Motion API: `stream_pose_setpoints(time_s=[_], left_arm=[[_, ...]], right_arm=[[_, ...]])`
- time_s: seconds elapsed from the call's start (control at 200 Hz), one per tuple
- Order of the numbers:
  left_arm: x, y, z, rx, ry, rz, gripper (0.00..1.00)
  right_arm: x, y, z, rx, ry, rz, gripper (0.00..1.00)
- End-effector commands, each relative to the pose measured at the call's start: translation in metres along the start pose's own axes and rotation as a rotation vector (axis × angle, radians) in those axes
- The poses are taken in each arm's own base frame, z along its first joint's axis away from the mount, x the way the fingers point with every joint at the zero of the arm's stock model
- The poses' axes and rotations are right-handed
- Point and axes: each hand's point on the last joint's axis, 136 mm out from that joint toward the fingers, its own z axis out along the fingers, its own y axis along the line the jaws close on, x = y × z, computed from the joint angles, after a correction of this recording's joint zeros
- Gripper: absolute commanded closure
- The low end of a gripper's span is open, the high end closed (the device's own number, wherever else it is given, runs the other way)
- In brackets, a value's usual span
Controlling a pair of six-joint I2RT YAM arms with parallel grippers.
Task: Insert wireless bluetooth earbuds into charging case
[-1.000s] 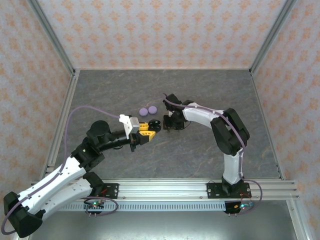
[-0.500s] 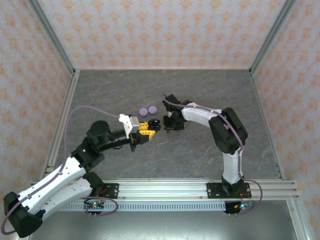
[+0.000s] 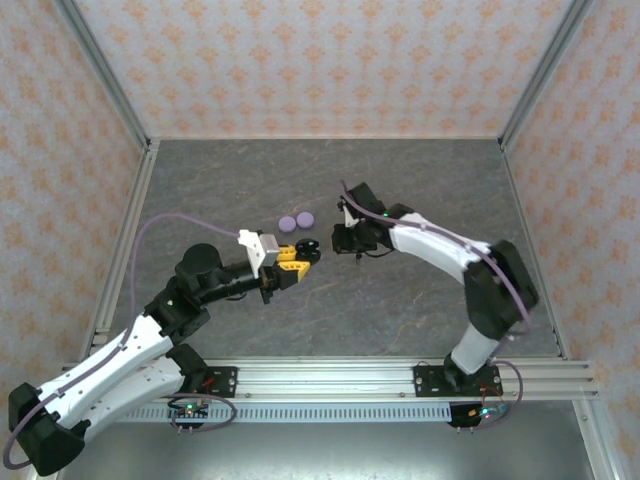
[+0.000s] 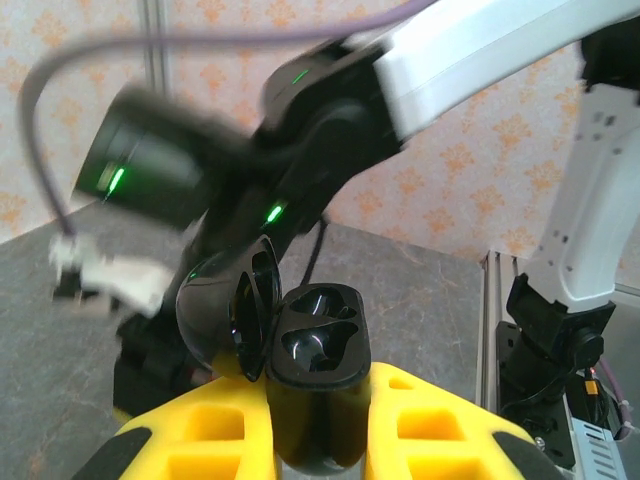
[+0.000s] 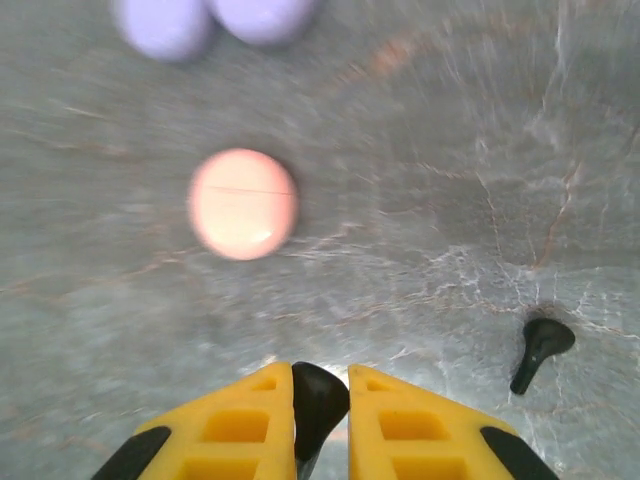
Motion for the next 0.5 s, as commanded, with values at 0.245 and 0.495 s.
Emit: stream_pose_setpoints(time_s=[0.245,0.495], left_arm=[[-0.005,0.013,0.006,-0.057,-0.069,-0.036,0.93],[-0.005,0.010,0.019,-0.005,-0.068,-0.058,0.94]], right_arm=[[-0.028,0.078,-0.150,-0.340,-0.396,-0.298,0.84],[-0.012,0.120,-0.221,-0.486,-0.549,-0.466,0.84]])
